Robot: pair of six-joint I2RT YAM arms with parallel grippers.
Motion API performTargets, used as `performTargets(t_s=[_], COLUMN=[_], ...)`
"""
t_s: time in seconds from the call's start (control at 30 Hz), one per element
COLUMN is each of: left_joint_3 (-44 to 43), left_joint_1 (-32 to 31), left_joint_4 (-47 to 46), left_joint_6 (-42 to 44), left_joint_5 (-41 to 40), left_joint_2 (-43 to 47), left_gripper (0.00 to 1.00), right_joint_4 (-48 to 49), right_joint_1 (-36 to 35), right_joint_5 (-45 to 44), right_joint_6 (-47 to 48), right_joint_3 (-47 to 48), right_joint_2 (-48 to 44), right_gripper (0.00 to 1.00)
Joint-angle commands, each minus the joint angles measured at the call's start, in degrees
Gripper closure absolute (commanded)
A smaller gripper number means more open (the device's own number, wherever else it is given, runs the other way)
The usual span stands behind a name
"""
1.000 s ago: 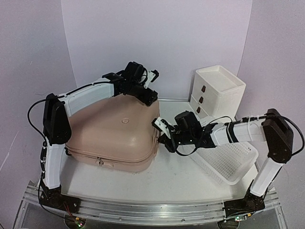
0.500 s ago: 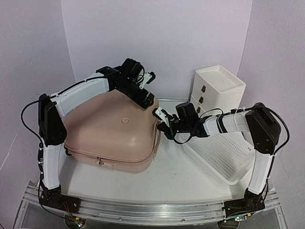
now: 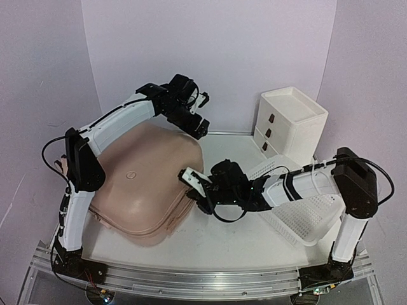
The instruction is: Open, take out, and arrange the luggage
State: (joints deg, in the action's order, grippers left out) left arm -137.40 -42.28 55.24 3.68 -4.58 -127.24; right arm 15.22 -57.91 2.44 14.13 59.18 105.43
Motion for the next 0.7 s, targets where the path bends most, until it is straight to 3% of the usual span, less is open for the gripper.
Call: performTargets(t_s=[0.0, 0.13, 0.27, 0.43, 0.67], left_joint_3=[-2.96, 2.53, 11.98, 20.46, 26.65], left_joint_1=[0.05, 0.01, 0.00, 0.01, 0.01], left_joint_4=[1.07, 1.65, 1.64, 1.22, -1.39], left_joint_6=[2.13, 2.59, 2.10, 0.83, 0.33], left_joint_5=[0.10, 1.00, 2.75, 4.37, 6.08], left_joint_2=[-2.76, -1.46, 2.53, 7.28, 12.19], left_gripper=[0.01, 0.07, 0.21, 0.32, 0.38], right_joint_4=[7.59, 6.08, -4.40, -7.08, -13.25], right_joint_1=[-6.20, -6.30, -5.48, -0.43, 8.39], right_joint_5=[5.94, -0.86, -6.08, -0.93, 7.09], right_joint_6=[-4.60, -6.34, -5.67, -6.41, -4.25], right_joint_3=[-0.76, -3.86, -2.74, -4.74, -3.00], right_joint_2=[-4.66, -8.11, -10.56, -13.48, -15.40], right_gripper=[1.00, 1.00, 1.00, 1.00, 1.00])
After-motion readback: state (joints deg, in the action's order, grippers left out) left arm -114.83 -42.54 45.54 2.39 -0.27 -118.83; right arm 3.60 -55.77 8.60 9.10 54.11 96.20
